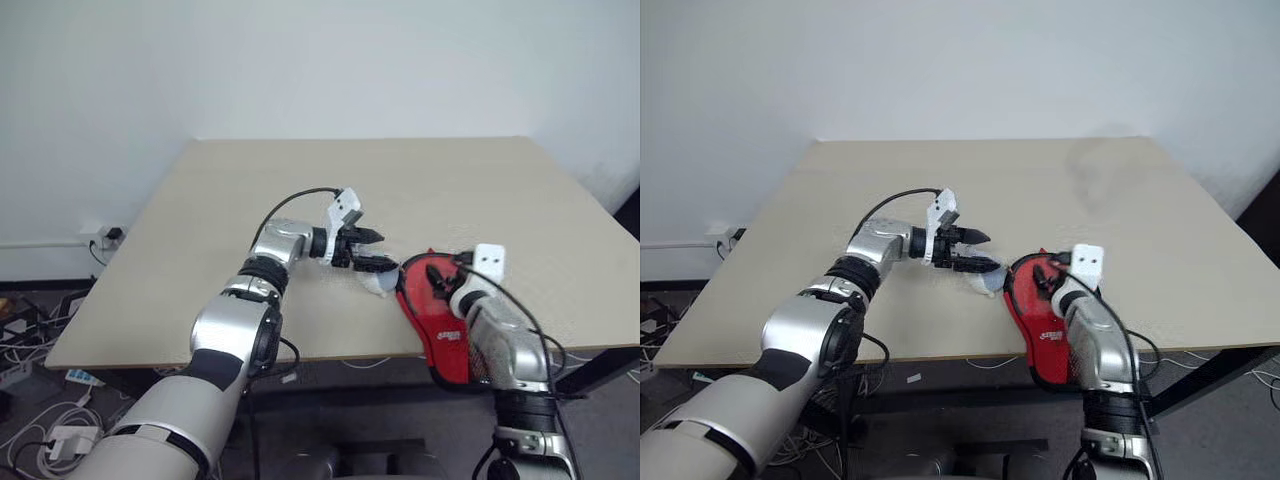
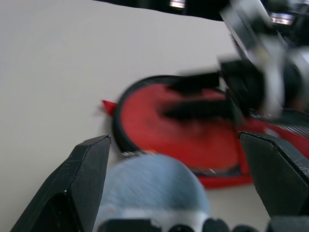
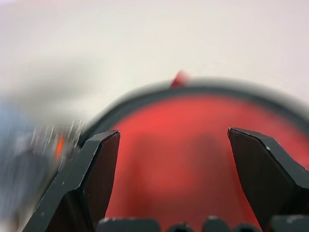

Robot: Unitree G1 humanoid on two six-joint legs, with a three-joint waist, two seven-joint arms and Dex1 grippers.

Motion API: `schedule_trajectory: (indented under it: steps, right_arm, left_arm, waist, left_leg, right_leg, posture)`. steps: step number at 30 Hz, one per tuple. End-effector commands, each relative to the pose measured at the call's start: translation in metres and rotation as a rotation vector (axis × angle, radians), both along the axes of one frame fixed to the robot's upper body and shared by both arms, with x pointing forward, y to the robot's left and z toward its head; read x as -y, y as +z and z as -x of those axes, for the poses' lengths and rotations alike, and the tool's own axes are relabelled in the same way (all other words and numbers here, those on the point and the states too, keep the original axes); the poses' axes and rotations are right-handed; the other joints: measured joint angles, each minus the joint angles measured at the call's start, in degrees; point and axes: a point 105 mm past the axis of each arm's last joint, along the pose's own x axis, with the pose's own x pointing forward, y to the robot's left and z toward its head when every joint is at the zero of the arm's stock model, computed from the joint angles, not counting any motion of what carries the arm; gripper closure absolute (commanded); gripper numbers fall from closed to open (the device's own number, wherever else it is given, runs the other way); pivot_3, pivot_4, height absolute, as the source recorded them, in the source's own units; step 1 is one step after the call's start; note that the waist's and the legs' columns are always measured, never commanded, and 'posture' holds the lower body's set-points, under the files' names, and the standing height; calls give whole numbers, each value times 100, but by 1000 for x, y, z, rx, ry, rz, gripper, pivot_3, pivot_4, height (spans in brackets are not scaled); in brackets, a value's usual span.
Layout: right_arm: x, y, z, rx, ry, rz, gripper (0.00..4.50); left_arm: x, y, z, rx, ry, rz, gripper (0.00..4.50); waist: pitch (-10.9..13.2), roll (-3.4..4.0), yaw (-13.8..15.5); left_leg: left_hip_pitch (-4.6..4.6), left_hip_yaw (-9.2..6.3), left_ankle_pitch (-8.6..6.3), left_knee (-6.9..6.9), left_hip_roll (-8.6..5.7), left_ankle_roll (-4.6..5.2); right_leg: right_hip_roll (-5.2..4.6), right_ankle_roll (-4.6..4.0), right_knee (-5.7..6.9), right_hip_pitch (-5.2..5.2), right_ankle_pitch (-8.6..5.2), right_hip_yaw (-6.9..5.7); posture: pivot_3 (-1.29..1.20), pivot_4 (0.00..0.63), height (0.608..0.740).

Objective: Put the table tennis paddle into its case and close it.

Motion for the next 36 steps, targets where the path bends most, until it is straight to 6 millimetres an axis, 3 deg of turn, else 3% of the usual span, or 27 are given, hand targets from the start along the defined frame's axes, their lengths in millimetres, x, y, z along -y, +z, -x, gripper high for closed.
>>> schedule_trajectory:
  steps: [1, 7, 14, 21, 29, 36]
  right_arm:
    - [1, 37, -4, 98, 46, -14, 620]
    - [-16, 48, -1, 74, 193, -15, 620]
    - [-21, 53, -8, 46, 258, 58, 620]
    - [-18, 61, -16, 36, 248, 22, 620]
    - [-40, 62, -21, -54, 419, -58, 620]
    - [-56, 46, -20, -248, 593, -125, 620]
  left_arm:
    - [-1, 6, 15, 39, -133, 20, 19]
    - [5, -9, 51, 90, -228, -10, 19]
    - [45, -18, 78, 163, -188, 7, 19]
    - [81, -24, 86, 161, -125, 23, 19]
    - [126, -38, 90, 197, -51, -23, 19]
    - [144, -48, 93, 229, -13, -70, 19]
  waist:
    - [-2, 3, -7]
    - [-2, 15, -55]
    - [-3, 25, 1]
    - [-3, 27, 28]
    - [-2, 29, 33]
    - [-3, 33, 31]
  left_leg:
    - [0, 0, 4, -2, 1, 7]
    - [-4, 5, 11, -11, 9, 20]
    - [-1, 7, 12, -6, 4, 21]
    - [3, 10, 11, -7, 6, 20]
    - [3, 10, 11, -6, 6, 21]
    - [0, 16, 10, -9, 12, 23]
  right_leg:
    - [0, 0, 0, -1, 0, 1]
    - [-2, -1, -1, -8, 0, 33]
    - [-2, -1, -3, -2, 0, 24]
    - [-4, -1, -2, 3, 0, 26]
    - [-6, -1, -4, 8, 0, 29]
    - [-6, -1, -5, 3, 0, 39]
  posture:
    - [0, 0, 716]
    - [0, 0, 716]
    - [0, 0, 716]
    - [0, 0, 716]
    - [0, 0, 716]
    - [0, 0, 716]
